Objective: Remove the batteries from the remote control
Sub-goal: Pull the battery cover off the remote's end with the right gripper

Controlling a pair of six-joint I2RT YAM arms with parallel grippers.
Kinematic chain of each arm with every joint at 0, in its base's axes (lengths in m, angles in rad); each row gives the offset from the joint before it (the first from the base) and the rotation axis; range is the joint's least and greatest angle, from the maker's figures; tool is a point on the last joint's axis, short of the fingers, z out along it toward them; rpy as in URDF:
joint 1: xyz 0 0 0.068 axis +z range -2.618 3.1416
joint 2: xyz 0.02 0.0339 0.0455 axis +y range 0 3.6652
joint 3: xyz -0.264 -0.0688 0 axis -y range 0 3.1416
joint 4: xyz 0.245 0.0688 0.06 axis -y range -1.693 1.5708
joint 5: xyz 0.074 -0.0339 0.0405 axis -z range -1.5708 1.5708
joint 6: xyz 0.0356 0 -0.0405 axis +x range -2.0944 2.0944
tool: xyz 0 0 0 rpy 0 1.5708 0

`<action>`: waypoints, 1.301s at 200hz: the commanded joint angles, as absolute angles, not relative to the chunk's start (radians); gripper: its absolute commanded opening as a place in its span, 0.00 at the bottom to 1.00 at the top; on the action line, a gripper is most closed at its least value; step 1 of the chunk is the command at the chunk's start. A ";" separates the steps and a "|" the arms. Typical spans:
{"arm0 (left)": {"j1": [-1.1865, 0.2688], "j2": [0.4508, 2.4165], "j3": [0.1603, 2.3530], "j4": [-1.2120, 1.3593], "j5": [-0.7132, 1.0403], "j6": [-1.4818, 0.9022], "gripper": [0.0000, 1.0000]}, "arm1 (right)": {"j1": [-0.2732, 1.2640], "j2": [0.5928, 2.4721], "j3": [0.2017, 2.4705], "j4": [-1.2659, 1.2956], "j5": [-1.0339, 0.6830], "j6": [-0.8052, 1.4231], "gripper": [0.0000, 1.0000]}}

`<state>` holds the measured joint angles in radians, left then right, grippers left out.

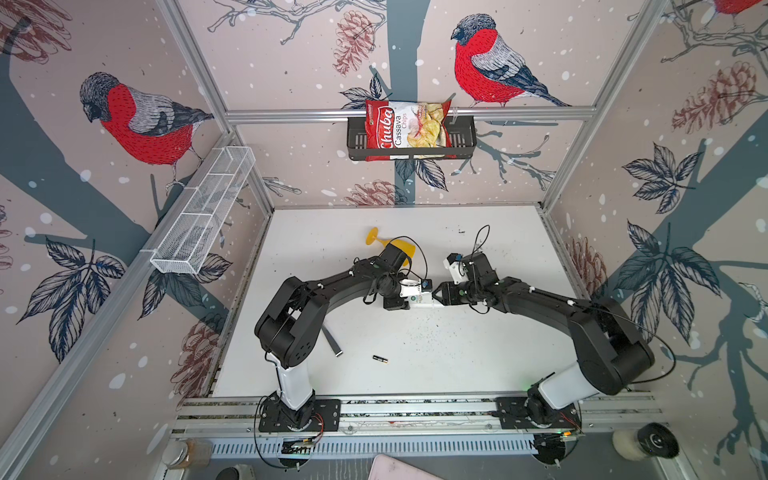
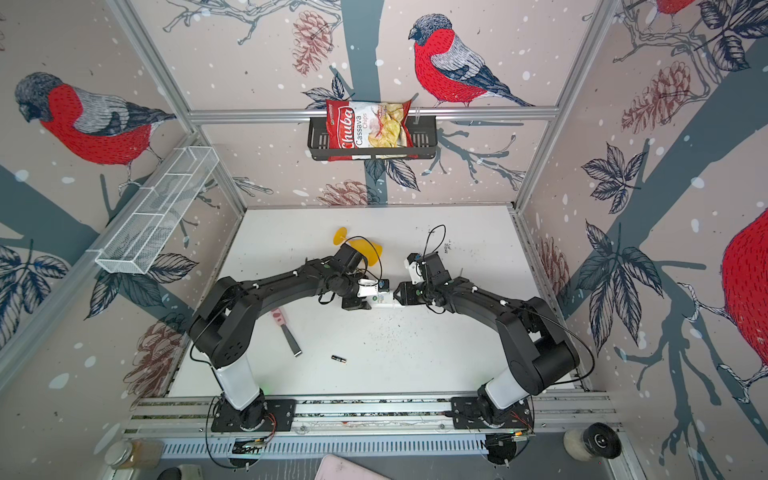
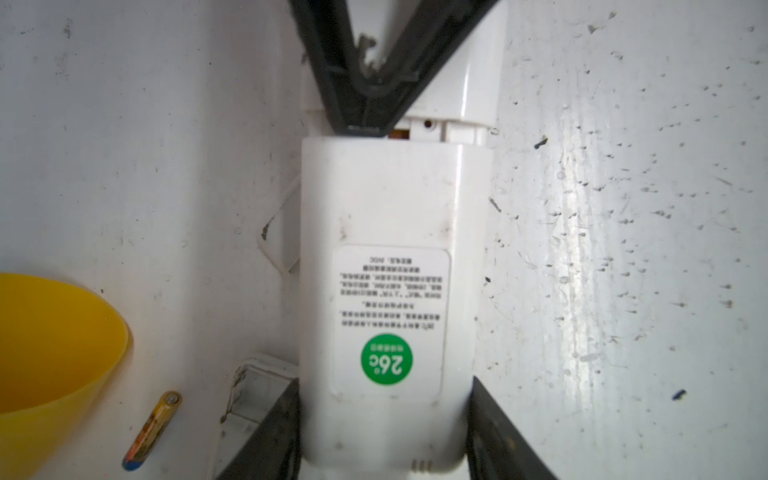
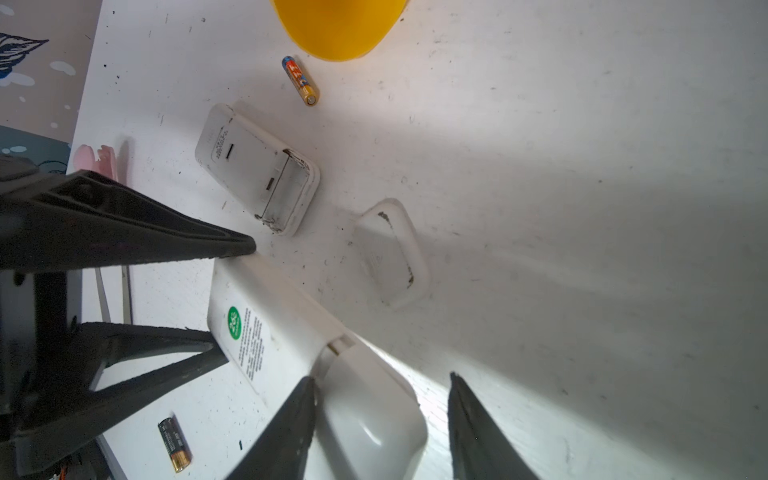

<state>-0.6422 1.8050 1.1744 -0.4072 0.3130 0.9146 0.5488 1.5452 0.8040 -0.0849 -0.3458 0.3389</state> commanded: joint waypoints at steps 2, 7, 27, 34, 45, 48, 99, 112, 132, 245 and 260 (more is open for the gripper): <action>-0.637 1.794 1.170 -0.388 0.340 0.905 0.42 | 0.550 1.539 0.802 -0.110 -0.327 0.328 0.46; -0.637 1.794 1.168 -0.389 0.340 0.905 0.42 | 0.551 1.537 0.802 -0.110 -0.327 0.330 0.44; -0.634 1.792 1.168 -0.390 0.342 0.903 0.42 | 0.551 1.531 0.799 -0.112 -0.326 0.330 0.38; -0.635 1.792 1.167 -0.390 0.341 0.902 0.42 | 0.551 1.529 0.798 -0.111 -0.323 0.331 0.37; -0.635 1.792 1.168 -0.390 0.342 0.900 0.42 | 0.551 1.524 0.796 -0.113 -0.318 0.331 0.35; -0.634 1.792 1.167 -0.390 0.341 0.900 0.42 | 0.552 1.522 0.796 -0.113 -0.317 0.331 0.35; -0.635 1.792 1.160 -0.391 0.338 0.894 0.42 | 0.553 1.517 0.793 -0.108 -0.318 0.332 0.20; -0.635 1.793 1.159 -0.394 0.336 0.894 0.42 | 0.552 1.514 0.793 -0.106 -0.323 0.333 0.17; -0.635 1.792 1.157 -0.395 0.336 0.891 0.41 | 0.553 1.515 0.793 -0.099 -0.328 0.336 0.15; -0.642 1.746 1.080 -0.405 0.318 0.850 0.40 | 0.551 1.494 0.784 -0.052 -0.195 0.378 0.15; -0.648 1.735 1.062 -0.407 0.312 0.841 0.40 | 0.552 1.502 0.784 -0.042 -0.193 0.379 0.17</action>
<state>-0.6392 1.7542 1.0828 -0.4084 0.3107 0.8635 0.5491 1.4944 0.7853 -0.0875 -0.2218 0.3660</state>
